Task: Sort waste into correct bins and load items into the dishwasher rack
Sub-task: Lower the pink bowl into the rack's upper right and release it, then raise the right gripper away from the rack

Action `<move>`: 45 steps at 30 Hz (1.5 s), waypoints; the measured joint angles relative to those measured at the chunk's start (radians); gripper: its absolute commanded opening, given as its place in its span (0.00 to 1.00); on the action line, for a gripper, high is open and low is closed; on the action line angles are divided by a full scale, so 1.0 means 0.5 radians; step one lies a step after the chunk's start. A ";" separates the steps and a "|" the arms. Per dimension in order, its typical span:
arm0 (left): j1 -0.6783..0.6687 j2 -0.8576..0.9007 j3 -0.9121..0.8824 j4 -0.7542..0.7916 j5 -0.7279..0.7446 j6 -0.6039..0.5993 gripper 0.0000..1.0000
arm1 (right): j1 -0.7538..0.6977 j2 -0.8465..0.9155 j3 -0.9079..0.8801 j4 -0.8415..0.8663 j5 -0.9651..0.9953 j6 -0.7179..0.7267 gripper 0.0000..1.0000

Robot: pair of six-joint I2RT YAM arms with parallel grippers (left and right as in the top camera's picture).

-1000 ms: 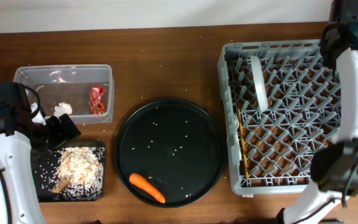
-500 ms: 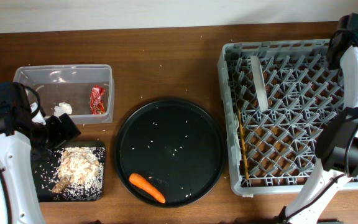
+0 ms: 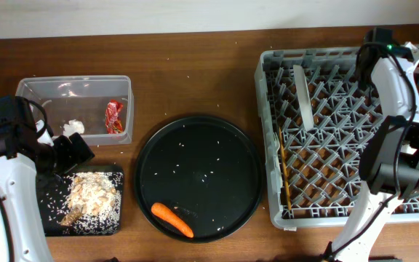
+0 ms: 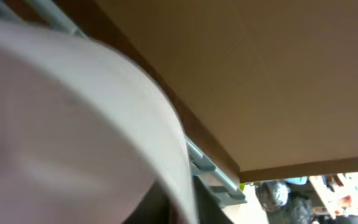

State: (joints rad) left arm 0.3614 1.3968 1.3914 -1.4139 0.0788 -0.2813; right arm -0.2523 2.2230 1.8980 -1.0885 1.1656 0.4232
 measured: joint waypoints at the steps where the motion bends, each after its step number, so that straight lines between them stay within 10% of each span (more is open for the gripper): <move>1: 0.000 0.000 0.000 -0.001 0.000 0.000 0.98 | 0.003 0.000 -0.006 -0.005 -0.008 -0.002 0.23; 39: 0.000 0.000 0.000 0.022 0.024 0.000 0.98 | 0.249 -0.101 -0.037 -0.439 -1.016 -0.018 0.39; 45: 0.000 0.000 0.000 0.023 0.024 -0.001 0.99 | 0.252 -0.463 -0.040 -0.470 -1.372 -0.034 0.76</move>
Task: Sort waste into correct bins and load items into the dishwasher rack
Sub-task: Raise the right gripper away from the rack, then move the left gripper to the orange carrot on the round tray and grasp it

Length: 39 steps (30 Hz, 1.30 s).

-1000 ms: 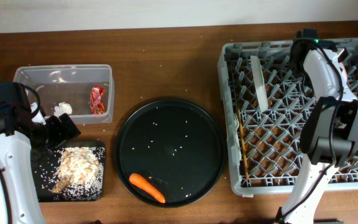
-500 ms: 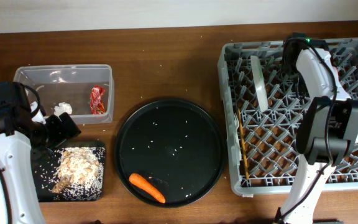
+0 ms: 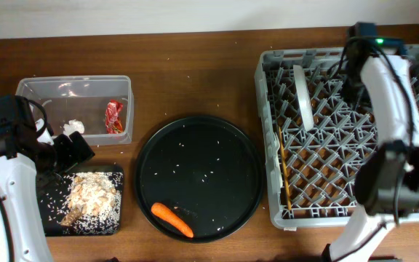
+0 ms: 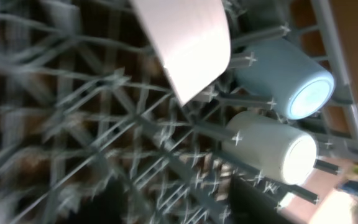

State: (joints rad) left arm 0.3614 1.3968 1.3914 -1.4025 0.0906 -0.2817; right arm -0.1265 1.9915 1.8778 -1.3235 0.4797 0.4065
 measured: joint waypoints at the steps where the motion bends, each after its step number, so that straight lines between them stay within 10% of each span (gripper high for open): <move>1: 0.000 0.000 0.000 0.001 0.001 0.001 0.99 | 0.000 -0.089 0.000 -0.010 -0.117 -0.024 0.79; 8: 0.000 0.000 0.000 0.005 0.008 0.001 0.99 | 0.109 -0.591 0.001 -0.144 -1.054 -0.501 0.81; 20: -0.431 0.000 0.000 -0.036 0.266 -0.172 0.99 | 0.558 -0.656 -0.033 -0.535 -1.243 -0.726 0.88; 28: -1.274 -0.002 -0.230 0.202 0.328 -0.919 0.99 | 0.558 -0.656 -0.035 -0.585 -1.218 -0.732 0.90; 39: -1.756 -0.005 -1.128 0.935 0.320 -1.722 0.99 | 0.558 -0.656 -0.036 -0.587 -1.217 -0.732 0.90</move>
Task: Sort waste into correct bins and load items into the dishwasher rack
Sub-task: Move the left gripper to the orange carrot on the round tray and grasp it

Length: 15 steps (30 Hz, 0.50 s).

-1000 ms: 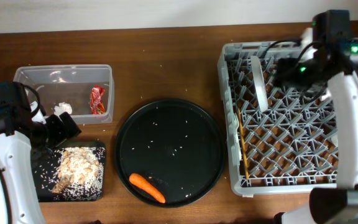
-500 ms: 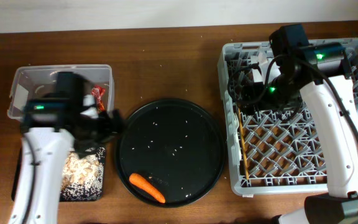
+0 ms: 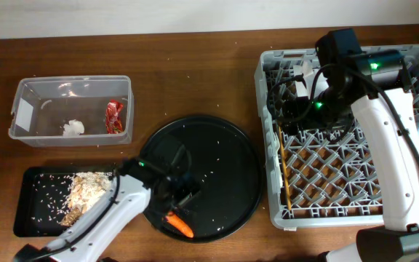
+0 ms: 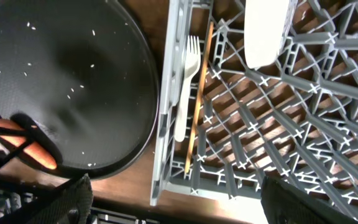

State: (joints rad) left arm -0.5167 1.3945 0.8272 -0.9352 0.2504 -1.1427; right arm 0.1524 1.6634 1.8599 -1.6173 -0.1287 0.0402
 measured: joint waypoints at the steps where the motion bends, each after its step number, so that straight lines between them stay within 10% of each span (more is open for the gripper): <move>1: -0.005 -0.002 -0.055 0.043 0.001 -0.027 0.99 | 0.000 0.000 -0.001 0.002 0.000 0.001 0.90; 7: -0.007 -0.005 -0.337 0.359 -0.087 -0.124 0.97 | 0.000 0.000 -0.001 0.002 0.000 -0.001 0.90; 12: -0.006 -0.011 -0.417 0.470 -0.173 -0.163 0.56 | 0.000 0.000 -0.001 0.001 0.000 -0.002 0.90; 15: -0.006 -0.014 -0.428 0.462 -0.207 -0.167 0.47 | 0.000 0.000 -0.001 -0.003 0.000 0.000 0.90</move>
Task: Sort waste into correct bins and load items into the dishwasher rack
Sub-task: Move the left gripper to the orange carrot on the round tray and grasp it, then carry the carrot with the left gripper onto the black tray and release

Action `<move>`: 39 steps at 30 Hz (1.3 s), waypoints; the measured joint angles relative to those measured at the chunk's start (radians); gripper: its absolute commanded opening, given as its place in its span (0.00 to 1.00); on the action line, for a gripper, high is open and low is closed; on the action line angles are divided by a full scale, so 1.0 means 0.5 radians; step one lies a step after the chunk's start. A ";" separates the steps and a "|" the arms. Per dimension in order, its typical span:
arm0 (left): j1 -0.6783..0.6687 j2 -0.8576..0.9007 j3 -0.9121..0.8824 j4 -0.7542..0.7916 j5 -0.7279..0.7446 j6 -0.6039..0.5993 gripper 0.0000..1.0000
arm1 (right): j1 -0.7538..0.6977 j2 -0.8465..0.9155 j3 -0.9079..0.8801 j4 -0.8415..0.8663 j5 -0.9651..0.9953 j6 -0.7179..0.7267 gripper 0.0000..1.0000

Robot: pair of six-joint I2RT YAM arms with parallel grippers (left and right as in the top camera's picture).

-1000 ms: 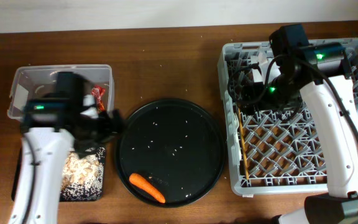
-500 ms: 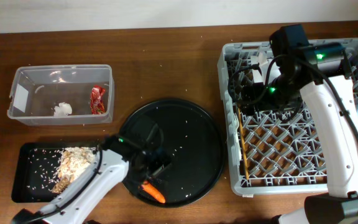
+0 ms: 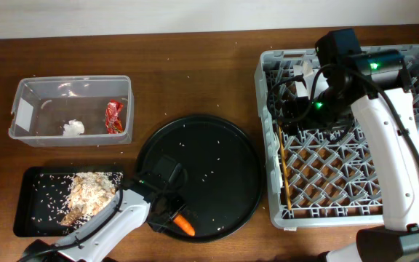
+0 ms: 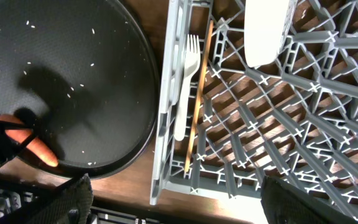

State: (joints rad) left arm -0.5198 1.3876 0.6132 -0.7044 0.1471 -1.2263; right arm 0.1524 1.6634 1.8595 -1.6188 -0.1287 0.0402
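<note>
An orange carrot (image 3: 185,227) lies at the front edge of the round black plate (image 3: 209,156). My left gripper (image 3: 169,215) is down on the carrot's left end, its dark fingers (image 4: 18,132) straddling it; whether they grip it is unclear. The grey dishwasher rack (image 3: 264,145) stands at the right. In it are a white fork (image 4: 184,87), a chopstick (image 4: 197,106) and an upright white plate (image 4: 266,28). My right gripper (image 4: 182,205) hovers open and empty over the rack's left side.
A clear bin (image 3: 28,87) at back left holds a red wrapper (image 3: 113,116) and a white crumpled scrap (image 3: 73,128). A black tray (image 3: 28,218) with rice and food scraps lies at front left. A pale cup sits at the rack's right edge.
My left gripper has moved from just behind the carrot down onto its left end. The carrot lies where it did. The right arm has not moved.
At first the left arm rested at the far left by the tray, and the right arm was at the rack's far right corner. Then the right arm stood over the rack's back. Later the left gripper was on the plate near the carrot, now on it.
</note>
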 measured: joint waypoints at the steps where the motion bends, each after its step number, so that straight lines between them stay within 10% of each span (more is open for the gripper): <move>1: 0.000 -0.001 -0.002 0.001 -0.011 -0.003 0.45 | 0.000 0.000 0.000 -0.002 0.000 0.000 0.90; 21: 0.111 -0.001 0.292 -0.024 -0.223 0.276 0.02 | 0.000 0.000 0.000 -0.003 0.032 0.000 0.90; 39: 1.661 -0.388 0.502 -0.632 -0.281 0.776 0.05 | 0.000 0.000 0.000 -0.004 0.053 0.000 0.90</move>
State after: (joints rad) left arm 0.3107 1.1938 0.8642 -1.0206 0.0067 -0.8383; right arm 0.1524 1.6634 1.8595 -1.6207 -0.1024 0.0402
